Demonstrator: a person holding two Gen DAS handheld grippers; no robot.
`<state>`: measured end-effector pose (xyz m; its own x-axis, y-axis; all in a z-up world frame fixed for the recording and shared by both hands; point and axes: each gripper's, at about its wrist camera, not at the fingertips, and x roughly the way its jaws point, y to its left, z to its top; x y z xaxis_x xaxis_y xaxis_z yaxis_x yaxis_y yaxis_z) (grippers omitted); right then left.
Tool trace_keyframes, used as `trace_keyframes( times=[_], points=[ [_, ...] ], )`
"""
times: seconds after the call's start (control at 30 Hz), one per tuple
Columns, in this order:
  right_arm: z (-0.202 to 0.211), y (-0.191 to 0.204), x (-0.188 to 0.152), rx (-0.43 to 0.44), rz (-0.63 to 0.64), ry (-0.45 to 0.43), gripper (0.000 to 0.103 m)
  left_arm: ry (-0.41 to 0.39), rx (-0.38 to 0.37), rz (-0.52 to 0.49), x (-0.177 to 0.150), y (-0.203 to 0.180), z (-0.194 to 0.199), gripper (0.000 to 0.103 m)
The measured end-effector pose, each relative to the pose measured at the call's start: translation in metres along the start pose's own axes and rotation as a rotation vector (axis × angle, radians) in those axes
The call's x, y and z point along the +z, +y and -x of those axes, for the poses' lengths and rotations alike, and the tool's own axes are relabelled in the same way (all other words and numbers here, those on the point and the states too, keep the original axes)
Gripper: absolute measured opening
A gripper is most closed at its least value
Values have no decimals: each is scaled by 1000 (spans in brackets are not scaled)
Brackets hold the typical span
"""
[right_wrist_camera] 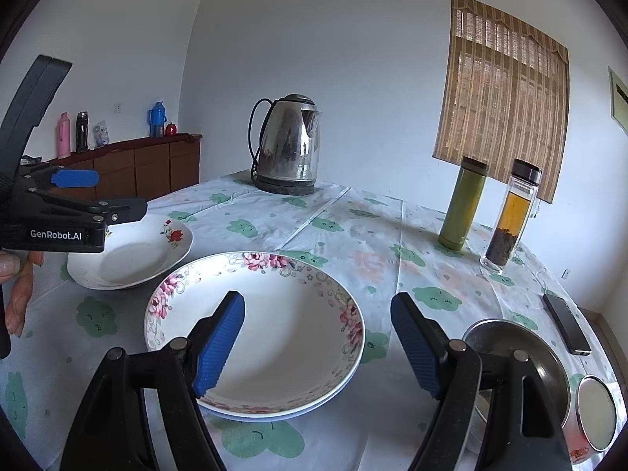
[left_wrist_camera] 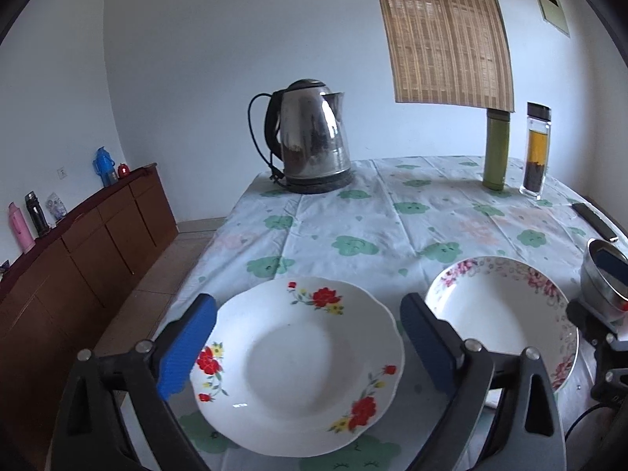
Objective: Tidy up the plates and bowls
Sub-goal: 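Move the left tool to the rim of the red-flower white plate, then close the left tool on the red-flower plate rim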
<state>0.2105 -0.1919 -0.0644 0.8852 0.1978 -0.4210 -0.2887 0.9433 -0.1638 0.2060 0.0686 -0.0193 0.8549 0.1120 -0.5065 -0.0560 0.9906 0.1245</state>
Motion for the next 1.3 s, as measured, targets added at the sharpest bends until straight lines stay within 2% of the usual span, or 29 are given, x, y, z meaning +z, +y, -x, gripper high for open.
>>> trace_keyframes(
  times=[0.33, 0.47, 0.63, 0.9, 1.13, 1.3],
  points=[
    [2, -10, 1, -9, -71, -32, 77, -27, 17, 96, -10, 38, -11, 97],
    [-5, -3, 4, 28, -81, 20, 39, -30, 20, 110, -9, 46, -11, 97],
    [-9, 15, 10, 67, -57, 61, 39, -22, 29, 127, -9, 54, -13, 97],
    [-21, 50, 31, 190, -39, 137, 38, 85, 53, 130, -20, 61, -33, 97],
    [-45, 82, 52, 226, -2, 172, 38, 142, 65, 170, -27, 73, -44, 97],
    [-74, 99, 54, 228, -9, 210, 26, 163, 68, 211, -30, 81, -49, 97]
  ],
)
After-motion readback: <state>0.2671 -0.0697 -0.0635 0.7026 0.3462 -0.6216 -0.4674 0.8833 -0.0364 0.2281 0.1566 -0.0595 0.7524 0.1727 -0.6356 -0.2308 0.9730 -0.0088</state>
